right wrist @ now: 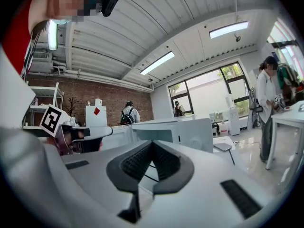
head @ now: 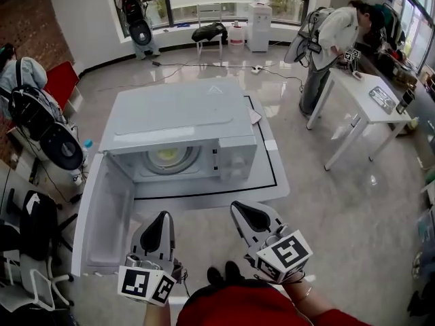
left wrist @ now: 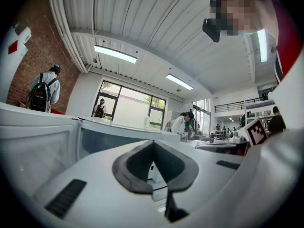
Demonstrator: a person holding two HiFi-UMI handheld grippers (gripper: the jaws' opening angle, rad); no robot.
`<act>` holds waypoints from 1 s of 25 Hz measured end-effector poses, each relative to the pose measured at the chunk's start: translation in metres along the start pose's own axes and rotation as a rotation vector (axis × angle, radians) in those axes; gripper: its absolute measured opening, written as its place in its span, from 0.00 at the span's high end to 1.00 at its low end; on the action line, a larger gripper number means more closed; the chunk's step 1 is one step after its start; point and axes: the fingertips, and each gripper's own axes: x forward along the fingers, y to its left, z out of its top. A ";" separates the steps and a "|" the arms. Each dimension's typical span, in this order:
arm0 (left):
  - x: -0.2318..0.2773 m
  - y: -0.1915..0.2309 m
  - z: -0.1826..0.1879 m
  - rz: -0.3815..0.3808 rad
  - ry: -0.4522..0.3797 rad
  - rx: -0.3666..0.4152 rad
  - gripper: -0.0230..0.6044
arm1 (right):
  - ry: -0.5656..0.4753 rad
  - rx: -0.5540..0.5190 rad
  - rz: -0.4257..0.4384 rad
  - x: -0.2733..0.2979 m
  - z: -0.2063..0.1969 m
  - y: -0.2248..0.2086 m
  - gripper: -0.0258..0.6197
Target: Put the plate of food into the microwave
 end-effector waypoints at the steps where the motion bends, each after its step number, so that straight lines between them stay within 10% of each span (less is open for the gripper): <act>1: -0.001 -0.001 0.001 0.000 -0.003 0.006 0.95 | -0.006 0.009 0.011 0.000 0.000 0.003 0.94; 25: -0.005 0.006 -0.004 0.040 -0.003 -0.033 0.95 | 0.065 -0.047 0.071 0.012 -0.004 0.017 0.94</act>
